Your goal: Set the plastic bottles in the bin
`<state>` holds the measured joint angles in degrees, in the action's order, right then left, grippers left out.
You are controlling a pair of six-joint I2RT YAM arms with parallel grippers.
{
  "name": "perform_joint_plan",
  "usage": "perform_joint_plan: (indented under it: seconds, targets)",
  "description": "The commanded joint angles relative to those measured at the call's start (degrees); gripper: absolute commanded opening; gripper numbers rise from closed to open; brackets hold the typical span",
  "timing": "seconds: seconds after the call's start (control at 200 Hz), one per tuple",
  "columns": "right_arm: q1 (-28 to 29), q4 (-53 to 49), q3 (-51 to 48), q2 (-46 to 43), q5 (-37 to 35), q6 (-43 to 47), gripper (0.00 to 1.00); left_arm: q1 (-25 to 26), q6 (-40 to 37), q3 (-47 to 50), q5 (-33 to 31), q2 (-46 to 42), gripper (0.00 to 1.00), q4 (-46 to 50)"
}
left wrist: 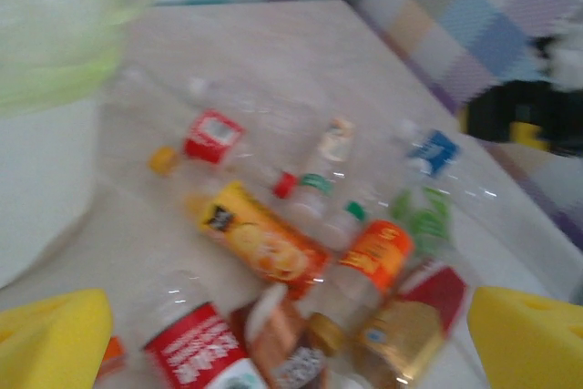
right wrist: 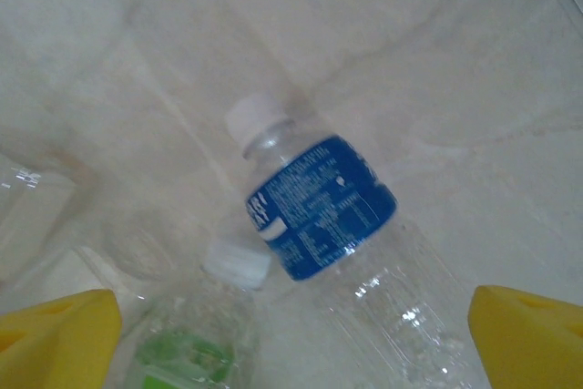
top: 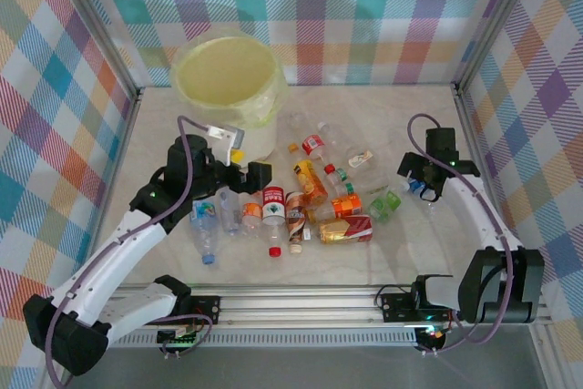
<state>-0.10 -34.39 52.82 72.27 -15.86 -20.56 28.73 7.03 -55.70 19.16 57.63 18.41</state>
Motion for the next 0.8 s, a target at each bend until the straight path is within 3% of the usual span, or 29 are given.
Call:
perform_joint_plan:
  seconds: [0.0, 0.32, 0.52, 0.795]
  targets:
    - [-1.82, -5.62, 2.06, 1.65, 0.11, 0.17, 0.93, 2.16, -3.91, -6.13, 10.95, 3.3, 1.0, 5.6]
    - [-4.96, -4.88, 4.86, 10.31, 4.65, 2.53, 0.88, 6.37, -10.15, -24.21, 18.63, 15.21, 1.0, 10.73]
    - [-4.97, -4.76, 7.15, 16.38, 4.96, 3.53, 0.87, 7.53, -9.57, -28.81, 20.25, 21.88, 1.0, 7.78]
    - [-4.95, -5.23, 9.09, 19.82, 0.43, 3.04, 0.85, 9.53, -14.41, -33.69, 19.13, 28.7, 1.0, 10.68]
